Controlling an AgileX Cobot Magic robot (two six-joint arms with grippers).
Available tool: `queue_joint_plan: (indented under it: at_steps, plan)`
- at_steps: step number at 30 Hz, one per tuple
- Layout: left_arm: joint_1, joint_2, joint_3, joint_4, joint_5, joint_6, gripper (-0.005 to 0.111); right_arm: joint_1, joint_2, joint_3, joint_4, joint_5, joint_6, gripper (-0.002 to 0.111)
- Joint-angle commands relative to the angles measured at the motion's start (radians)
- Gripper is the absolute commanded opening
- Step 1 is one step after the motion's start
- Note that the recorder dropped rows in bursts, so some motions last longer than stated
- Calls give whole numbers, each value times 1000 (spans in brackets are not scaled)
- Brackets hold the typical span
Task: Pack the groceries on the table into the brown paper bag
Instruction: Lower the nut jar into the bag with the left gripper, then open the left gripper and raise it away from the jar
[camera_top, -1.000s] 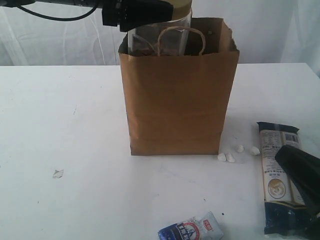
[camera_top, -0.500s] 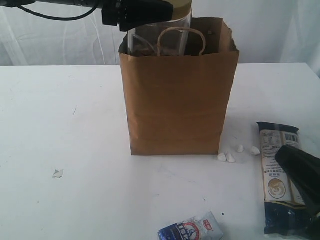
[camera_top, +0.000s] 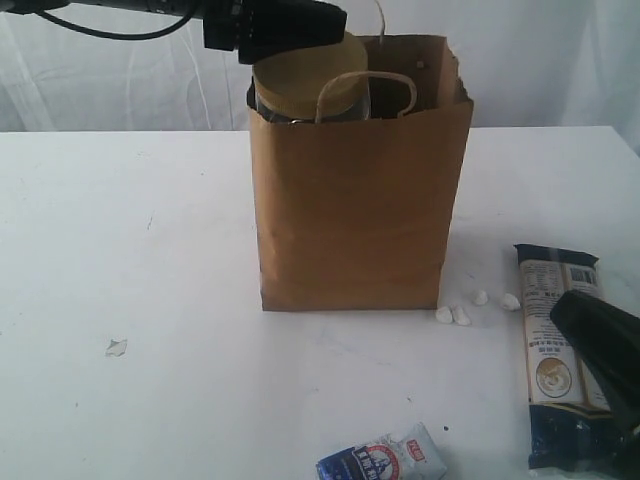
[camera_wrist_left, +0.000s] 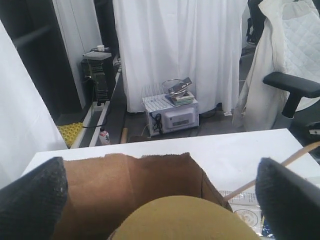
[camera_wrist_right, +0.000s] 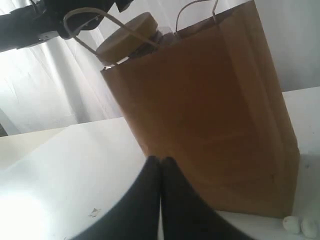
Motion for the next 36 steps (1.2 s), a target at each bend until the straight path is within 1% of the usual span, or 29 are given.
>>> queue_joint_plan:
  at_steps: [1, 5, 7, 9, 11, 16, 18, 21, 23, 26, 31, 36]
  plan:
    - [-4, -2, -6, -26, 94, -33, 105, -9, 3, -5, 1, -12, 4, 0]
    - [-4, -2, -6, -26, 94, -33, 105, -9, 3, -5, 1, -16, 4, 0]
    - [-4, -2, -6, -49, 94, -33, 105, -9, 3, -5, 1, -25, 4, 0]
    - [-4, -8, -6, -111, 94, -93, 105, -9, 3, -5, 1, -36, 4, 0]
    - [-4, -19, -6, -115, 94, -147, 105, -9, 3, -5, 1, -36, 4, 0]
    - [-4, -35, -6, -113, 94, -174, 105, -9, 3, -5, 1, -31, 4, 0]
    - [-4, -43, -6, -96, 94, -191, 105, -9, 3, -5, 1, -27, 4, 0]
    - [-4, -52, -6, -18, 94, -234, 105, -9, 3, -5, 1, -27, 4, 0]
    - [-4, -54, -6, 20, 94, -309, 105, -9, 3, -5, 1, -27, 4, 0]
    - [-4, -58, -6, 61, 94, -379, 105, -9, 3, -3, 1, -27, 4, 0]
    - [-4, -71, -6, 102, 94, -457, 105, -9, 3, -4, -20, -27, -3, 0]
    - [-4, -74, -6, 102, 94, -557, 105, -9, 3, -4, -20, -5, -3, 0]
